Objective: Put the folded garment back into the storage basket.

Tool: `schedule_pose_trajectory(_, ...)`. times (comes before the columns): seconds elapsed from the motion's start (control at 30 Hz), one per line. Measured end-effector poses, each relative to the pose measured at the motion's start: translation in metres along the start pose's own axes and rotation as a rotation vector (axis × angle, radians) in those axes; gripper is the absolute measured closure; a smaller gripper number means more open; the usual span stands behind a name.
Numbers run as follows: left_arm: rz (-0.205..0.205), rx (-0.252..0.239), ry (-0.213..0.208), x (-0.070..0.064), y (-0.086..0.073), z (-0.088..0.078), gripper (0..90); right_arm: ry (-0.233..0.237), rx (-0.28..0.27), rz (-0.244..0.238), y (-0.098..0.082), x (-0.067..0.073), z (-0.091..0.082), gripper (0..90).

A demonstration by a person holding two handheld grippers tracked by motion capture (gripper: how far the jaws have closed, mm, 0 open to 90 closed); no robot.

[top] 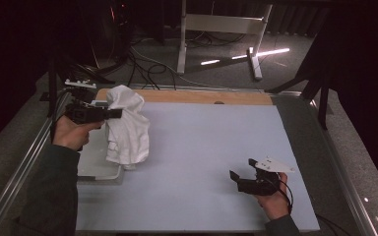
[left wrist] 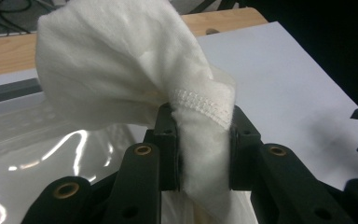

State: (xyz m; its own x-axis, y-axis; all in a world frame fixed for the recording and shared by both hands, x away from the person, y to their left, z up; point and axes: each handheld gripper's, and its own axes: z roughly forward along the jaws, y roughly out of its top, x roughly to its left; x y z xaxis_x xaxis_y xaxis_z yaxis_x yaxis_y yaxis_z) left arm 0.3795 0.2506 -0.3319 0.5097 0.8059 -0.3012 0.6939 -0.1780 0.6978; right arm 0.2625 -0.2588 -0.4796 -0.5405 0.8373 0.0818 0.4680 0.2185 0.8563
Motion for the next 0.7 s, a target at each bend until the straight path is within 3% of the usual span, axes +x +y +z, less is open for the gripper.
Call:
schedule_pose_trajectory(0.47,0.021,0.024,0.019,0.037,-0.015,0.001,71.5,0.001,0.003,-0.003,0.0,0.0,0.0,13.5)
schedule_pose_trajectory(0.7,0.009,0.039,0.03,0.05,-0.022,-0.006,71.5,0.001,0.002,-0.004,-0.001,-0.001,0.0,13.6)
